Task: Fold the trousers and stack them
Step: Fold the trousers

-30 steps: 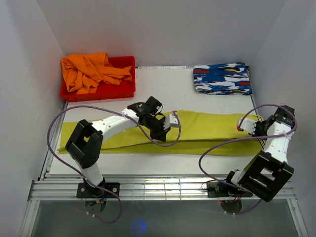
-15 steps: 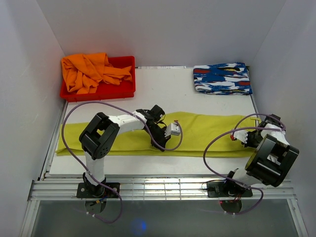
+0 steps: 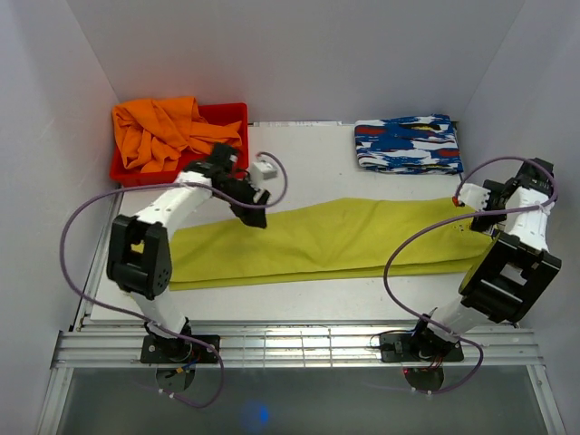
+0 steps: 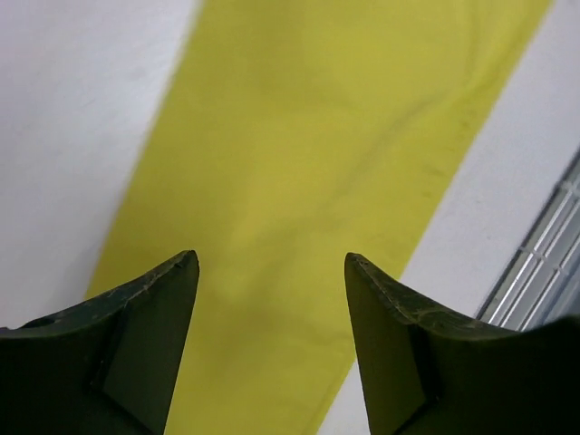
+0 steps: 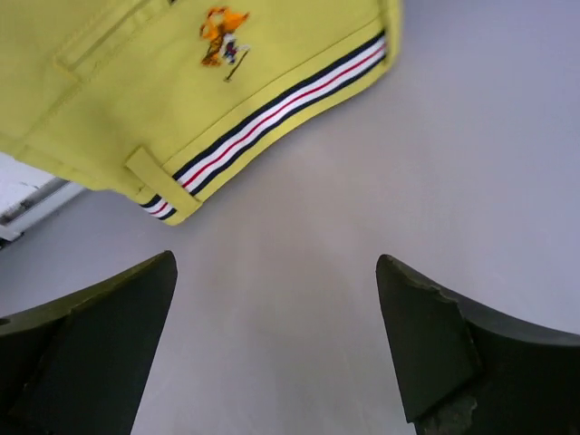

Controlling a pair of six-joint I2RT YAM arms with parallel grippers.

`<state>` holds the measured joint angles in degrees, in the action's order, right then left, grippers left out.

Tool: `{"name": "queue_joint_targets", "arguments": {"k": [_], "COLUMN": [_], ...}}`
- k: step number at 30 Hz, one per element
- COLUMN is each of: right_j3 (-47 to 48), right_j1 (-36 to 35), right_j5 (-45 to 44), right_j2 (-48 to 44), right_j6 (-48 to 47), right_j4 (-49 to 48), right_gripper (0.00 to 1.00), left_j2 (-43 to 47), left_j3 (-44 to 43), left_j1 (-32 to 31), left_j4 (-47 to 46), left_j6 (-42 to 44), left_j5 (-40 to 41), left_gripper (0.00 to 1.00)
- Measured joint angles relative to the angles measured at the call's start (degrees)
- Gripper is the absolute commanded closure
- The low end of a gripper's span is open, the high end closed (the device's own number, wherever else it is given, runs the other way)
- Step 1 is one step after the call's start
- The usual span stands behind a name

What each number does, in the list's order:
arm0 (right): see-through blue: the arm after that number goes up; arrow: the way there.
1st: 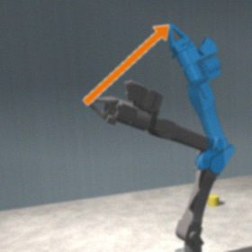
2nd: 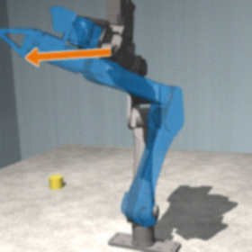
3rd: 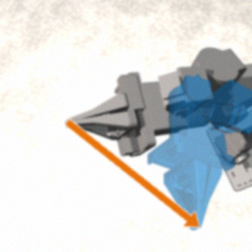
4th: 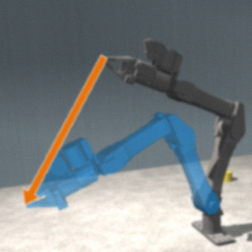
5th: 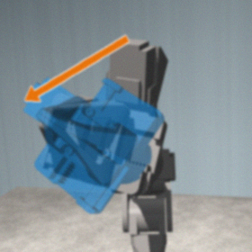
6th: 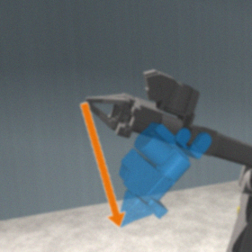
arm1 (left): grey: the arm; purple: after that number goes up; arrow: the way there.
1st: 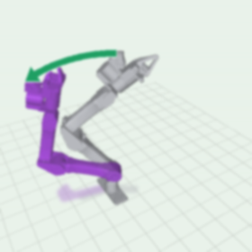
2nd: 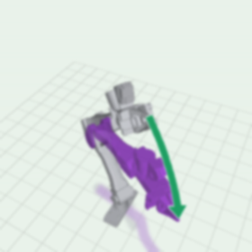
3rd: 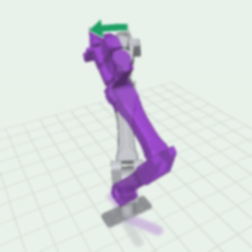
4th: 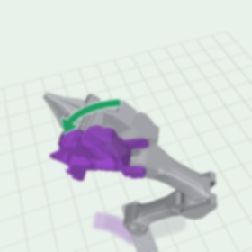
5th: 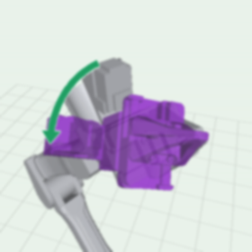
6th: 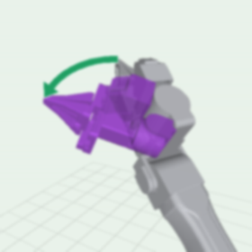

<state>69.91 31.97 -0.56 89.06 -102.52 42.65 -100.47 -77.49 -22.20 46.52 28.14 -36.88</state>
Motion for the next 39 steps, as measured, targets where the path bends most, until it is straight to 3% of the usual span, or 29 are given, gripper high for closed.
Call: {"name": "queue_joint_targets", "arguments": {"k": [3, 7, 8, 11, 18, 27, 39], "right_j3": [4.7, 1.5, -0.6, -6.6, -8.9, -7.5, -6.2], "right_j1": [-3.3, -15.8, -20.1, -30.8, -46.9, -55.8, -59.2], "right_j5": [3.2, 6.7, 7.4, 8.6, 10.3, 11.4, 11.2], "right_j2": [-2.9, -11.5, -13.5, -16.4, -7.5, 1.3, 8.0], "right_j6": [4.0, 11.0, 12.7, 17.8, 32.2, 41.0, 44.5], "right_j4": [4.9, 9.9, 10.3, 11.8, 12.3, 8.4, 8.2], "right_gripper": [0.05, 0.25, 0.33, 0.39, 0.43, 0.46, 0.51], "left_j2": [7.0, 15.3, 16.4, 17.1, 14.3, 13.7, 13.8], "left_j3": [0.1, 0.8, 1.0, 2.1, 9.4, 17.3, 23.9], "left_j1": [13.4, 30.1, 33.6, 42.5, 60.0, 62.5, 62.5], "left_j4": [1.3, 5.7, 7.8, 13.7, 21.3, 18.0, 12.9], "left_j6": [-1.8, 2.6, 5.5, 14.9, 38.7, 53.6, 62.4], "left_j5": [1.8, 4.8, 5.1, 6.3, 12.8, 19.1, 23.3], "left_gripper": [0.19, 0.26, 0.29, 0.32, 0.33, 0.36, 0.56]}}
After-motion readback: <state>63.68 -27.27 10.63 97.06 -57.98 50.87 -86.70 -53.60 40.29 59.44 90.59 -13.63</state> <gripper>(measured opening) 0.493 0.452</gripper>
